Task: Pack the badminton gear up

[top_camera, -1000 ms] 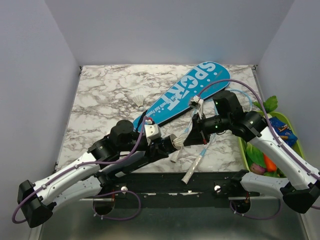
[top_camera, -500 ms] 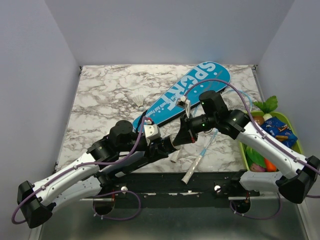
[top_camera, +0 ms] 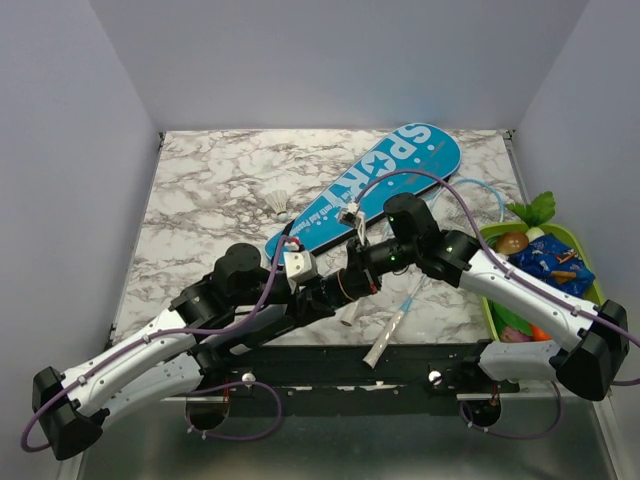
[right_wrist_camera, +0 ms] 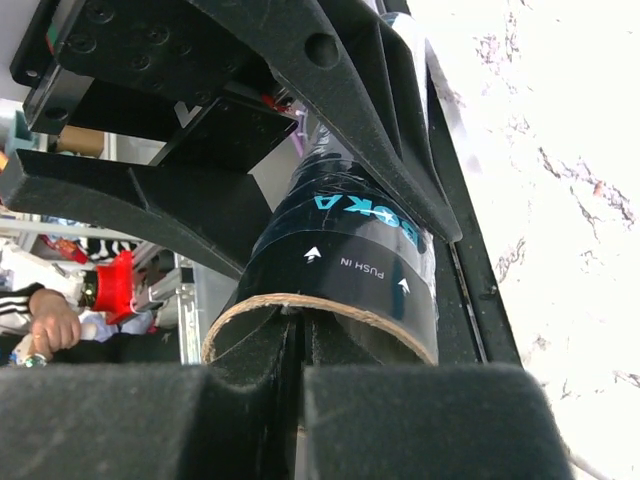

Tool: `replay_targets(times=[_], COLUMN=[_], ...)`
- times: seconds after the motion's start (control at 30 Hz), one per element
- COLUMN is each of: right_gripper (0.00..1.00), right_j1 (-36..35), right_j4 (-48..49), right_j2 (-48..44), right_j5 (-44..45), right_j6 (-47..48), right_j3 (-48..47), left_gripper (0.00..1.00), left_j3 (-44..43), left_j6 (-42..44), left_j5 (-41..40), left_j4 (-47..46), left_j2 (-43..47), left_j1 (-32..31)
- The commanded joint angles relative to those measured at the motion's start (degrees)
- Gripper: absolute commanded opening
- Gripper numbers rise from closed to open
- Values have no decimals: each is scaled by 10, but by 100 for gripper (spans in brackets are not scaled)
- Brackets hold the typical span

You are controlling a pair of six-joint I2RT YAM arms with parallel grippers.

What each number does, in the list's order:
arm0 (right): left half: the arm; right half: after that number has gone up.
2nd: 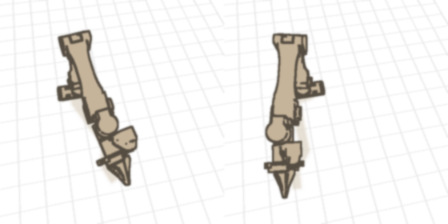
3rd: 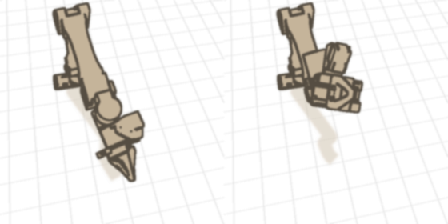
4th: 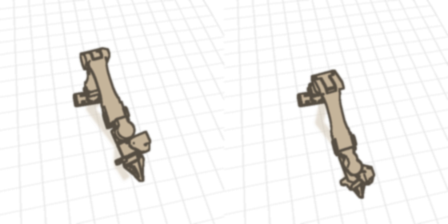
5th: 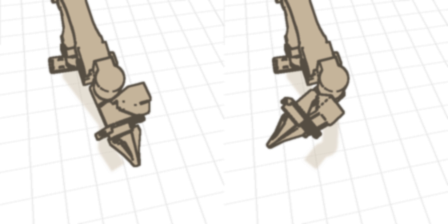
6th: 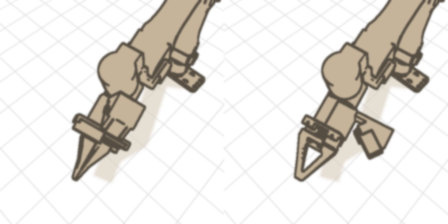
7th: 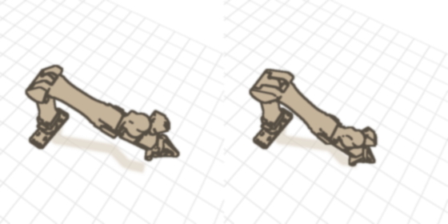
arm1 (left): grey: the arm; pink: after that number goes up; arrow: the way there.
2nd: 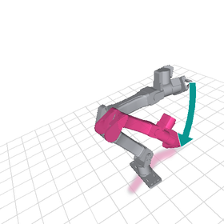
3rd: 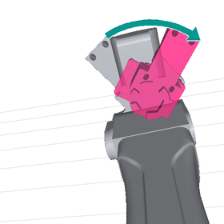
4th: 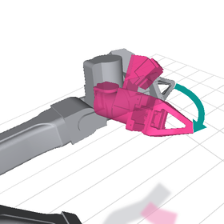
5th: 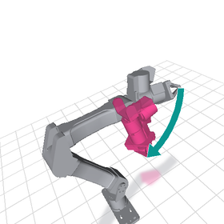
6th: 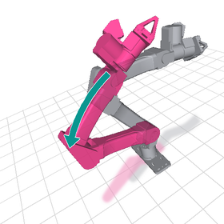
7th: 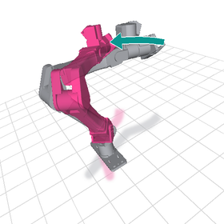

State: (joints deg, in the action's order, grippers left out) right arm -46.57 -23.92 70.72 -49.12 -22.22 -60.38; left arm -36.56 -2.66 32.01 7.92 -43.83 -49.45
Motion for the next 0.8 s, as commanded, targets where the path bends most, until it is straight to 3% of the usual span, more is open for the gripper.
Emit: replay_targets(times=[0.0, 0.07, 0.17, 0.33, 0.6, 0.77], right_gripper=[17, 30, 38, 41, 52, 58], right_j1=[-5, -5, -5, -5, 10, 34], right_j4=[32, 29, 15, -60, -212, -256], right_j2=[-9, -19, -32, -51, -81, -39], right_j5=[-10, -2, 12, 59, 210, 307], right_j6=[-20, -20, -19, 4, 55, 56], right_j3=[18, 18, 6, -33, -164, -263], left_gripper=[0, 0, 0, 0, 0, 0], left_j3=[4, 5, 5, 7, 9, 3], left_j6=[-3, -3, -3, -2, -1, 3], left_j5=[2, 2, 1, -5, -26, -103], left_j4=[-40, -41, -39, -39, -29, 1], left_j2=[20, 20, 21, 24, 38, 42], left_j1=[-3, -3, -3, -4, -3, -3])
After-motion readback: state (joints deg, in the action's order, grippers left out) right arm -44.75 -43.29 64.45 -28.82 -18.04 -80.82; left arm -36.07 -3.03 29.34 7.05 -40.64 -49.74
